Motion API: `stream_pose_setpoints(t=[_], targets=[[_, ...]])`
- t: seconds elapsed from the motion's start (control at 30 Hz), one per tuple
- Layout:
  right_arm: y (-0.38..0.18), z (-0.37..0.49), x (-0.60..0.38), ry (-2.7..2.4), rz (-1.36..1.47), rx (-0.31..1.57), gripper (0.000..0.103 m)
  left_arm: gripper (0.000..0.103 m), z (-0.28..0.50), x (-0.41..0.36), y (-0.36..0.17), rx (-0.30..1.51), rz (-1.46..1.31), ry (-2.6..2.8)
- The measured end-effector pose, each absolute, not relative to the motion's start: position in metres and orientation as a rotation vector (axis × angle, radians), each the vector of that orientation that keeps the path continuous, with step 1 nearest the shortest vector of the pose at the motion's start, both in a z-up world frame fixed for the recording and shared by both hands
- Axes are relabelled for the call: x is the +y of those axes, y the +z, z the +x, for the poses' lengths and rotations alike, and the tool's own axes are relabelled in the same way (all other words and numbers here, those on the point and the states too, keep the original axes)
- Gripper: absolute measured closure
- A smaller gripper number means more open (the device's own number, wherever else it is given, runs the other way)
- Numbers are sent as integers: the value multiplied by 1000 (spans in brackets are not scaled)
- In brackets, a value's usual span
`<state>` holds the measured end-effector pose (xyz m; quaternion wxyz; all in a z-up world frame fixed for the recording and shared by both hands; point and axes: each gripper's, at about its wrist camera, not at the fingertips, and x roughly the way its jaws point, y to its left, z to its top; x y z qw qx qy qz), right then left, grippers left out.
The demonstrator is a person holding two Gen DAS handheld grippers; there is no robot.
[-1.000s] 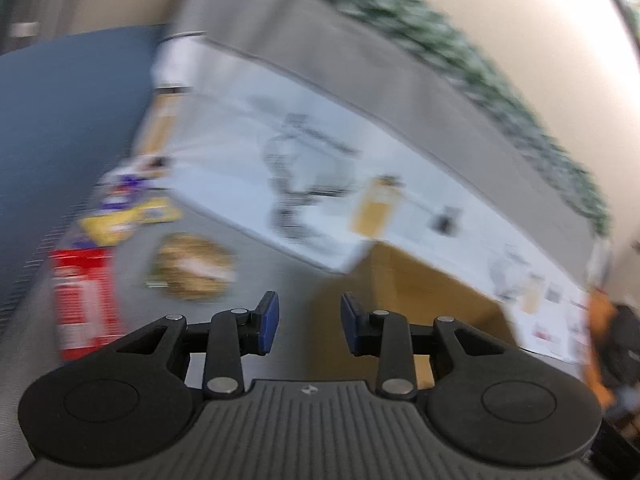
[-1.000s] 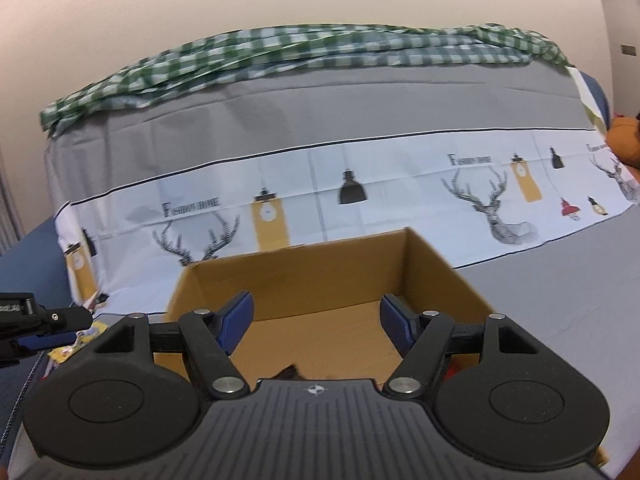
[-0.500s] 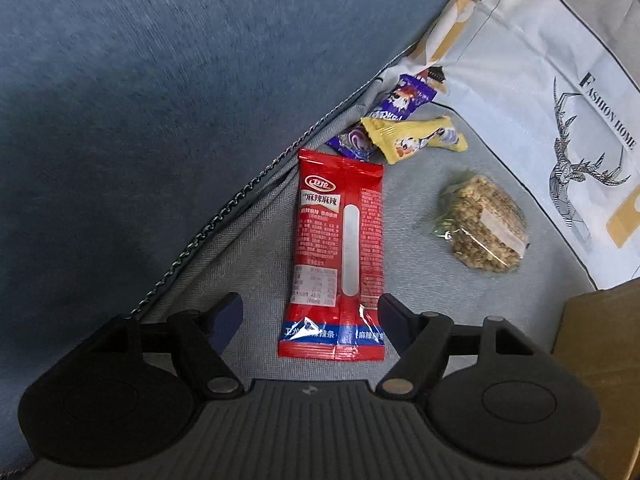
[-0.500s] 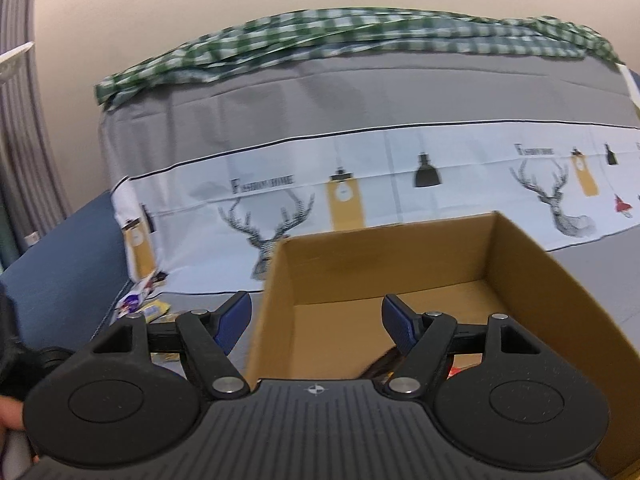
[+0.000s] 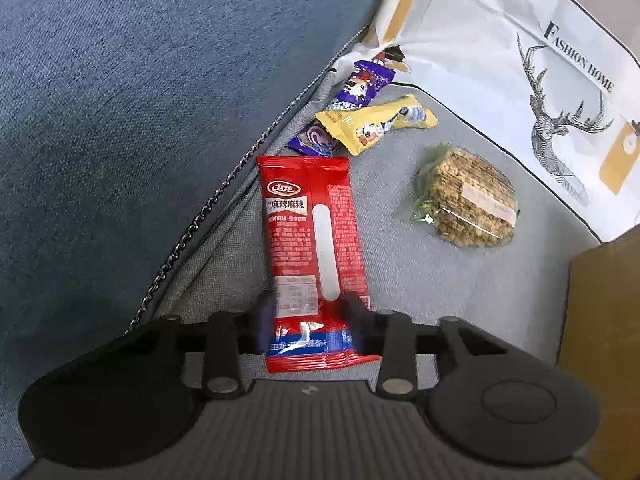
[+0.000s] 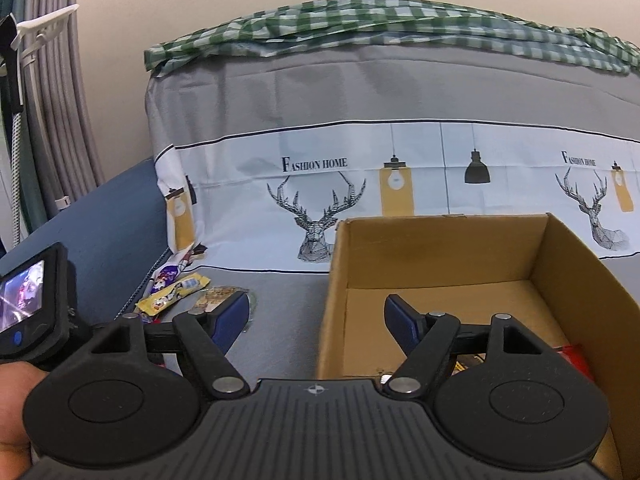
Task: Organize snacks
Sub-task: 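Grasp the red spicy strip pack on the sofa with the left tool, then grasp the nut cluster bag with the right tool while the left tool holds the strip pack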
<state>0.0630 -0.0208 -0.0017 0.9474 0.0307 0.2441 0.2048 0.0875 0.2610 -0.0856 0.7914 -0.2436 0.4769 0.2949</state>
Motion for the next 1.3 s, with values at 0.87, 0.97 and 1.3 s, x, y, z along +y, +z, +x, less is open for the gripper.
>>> stream_pose_setpoints(t=[0.87, 0.97, 1.3], targets=[[-88, 230, 195, 505, -134, 1017, 12, 64, 57, 294, -88, 1053, -869, 548], [-99, 234, 209, 515, -176, 1025, 13, 64, 58, 295, -89, 1054, -889, 540], [-67, 203, 165, 555, -178, 923, 22, 61, 50, 304, -86, 1031, -934, 536]])
